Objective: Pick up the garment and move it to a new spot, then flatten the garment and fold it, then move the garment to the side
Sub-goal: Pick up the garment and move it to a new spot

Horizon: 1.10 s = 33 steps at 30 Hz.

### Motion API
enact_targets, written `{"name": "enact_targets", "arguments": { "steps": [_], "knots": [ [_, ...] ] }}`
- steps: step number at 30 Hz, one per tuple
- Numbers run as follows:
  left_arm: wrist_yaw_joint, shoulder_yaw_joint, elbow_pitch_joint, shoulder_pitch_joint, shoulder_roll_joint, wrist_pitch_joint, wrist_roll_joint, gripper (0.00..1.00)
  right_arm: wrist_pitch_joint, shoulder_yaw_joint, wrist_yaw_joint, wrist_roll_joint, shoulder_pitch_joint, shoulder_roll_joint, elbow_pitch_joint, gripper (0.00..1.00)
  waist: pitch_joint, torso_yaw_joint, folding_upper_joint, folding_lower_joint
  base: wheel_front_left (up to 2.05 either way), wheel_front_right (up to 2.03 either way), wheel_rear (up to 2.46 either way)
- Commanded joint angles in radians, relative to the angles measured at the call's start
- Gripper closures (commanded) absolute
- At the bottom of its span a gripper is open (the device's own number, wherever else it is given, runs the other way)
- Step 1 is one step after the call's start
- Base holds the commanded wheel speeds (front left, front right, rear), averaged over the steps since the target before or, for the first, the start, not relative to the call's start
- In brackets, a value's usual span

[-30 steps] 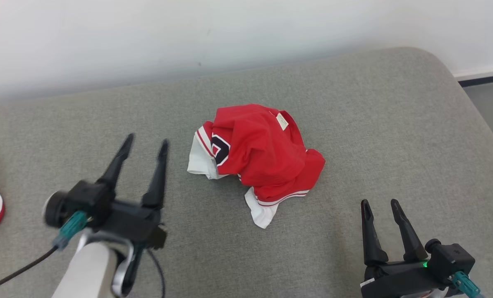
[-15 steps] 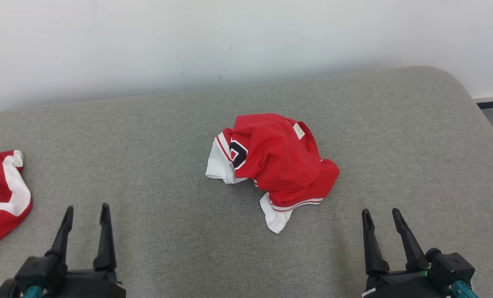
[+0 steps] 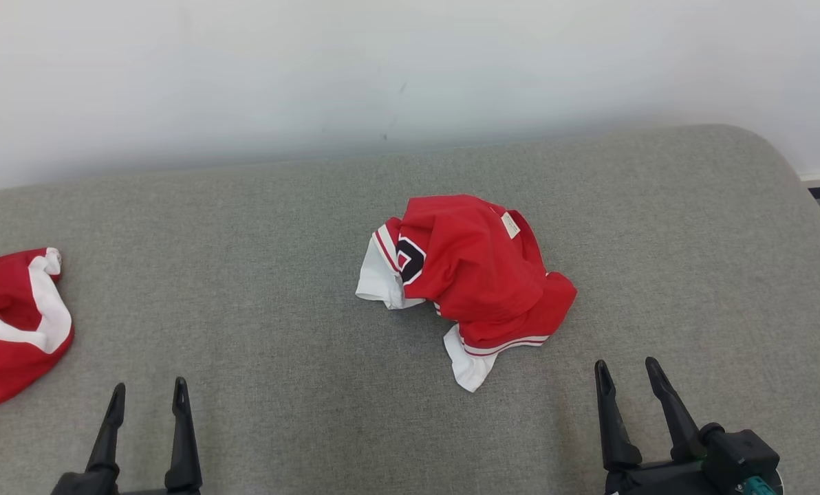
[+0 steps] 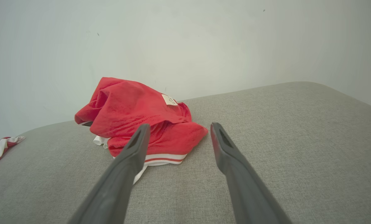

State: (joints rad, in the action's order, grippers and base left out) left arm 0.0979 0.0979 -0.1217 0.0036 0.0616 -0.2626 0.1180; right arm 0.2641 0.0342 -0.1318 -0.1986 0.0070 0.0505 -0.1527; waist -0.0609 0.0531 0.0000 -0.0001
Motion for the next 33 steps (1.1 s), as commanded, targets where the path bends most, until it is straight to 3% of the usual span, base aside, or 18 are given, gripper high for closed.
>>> {"name": "enact_targets", "arguments": {
  "steps": [1, 15, 33],
  "knots": [
    [-0.001, 0.004, -0.003, 0.022, -0.005, -0.003, -0.017, 0.0, 0.001, 0.003, 0.002, 0.008, 0.015, -0.001, -0.003, 0.0, 0.006, -0.002, 0.0, 0.0001, 0.0, 0.0, 0.0],
    [-0.005, 0.04, -0.029, 0.06, -0.012, -0.003, -0.043, 0.0, 0.001, 0.004, 0.002, 0.014, 0.035, -0.001, -0.011, 0.0, 0.021, -0.014, 0.0, 0.0001, 0.0, 0.0, 0.0],
    [-0.023, 0.02, -0.06, 0.068, -0.012, -0.003, -0.021, 0.0, 0.001, 0.012, 0.002, 0.019, 0.033, -0.001, -0.025, 0.0, 0.031, -0.038, 0.0, 0.0001, 0.0, 0.0, 0.0]
  ]
}}
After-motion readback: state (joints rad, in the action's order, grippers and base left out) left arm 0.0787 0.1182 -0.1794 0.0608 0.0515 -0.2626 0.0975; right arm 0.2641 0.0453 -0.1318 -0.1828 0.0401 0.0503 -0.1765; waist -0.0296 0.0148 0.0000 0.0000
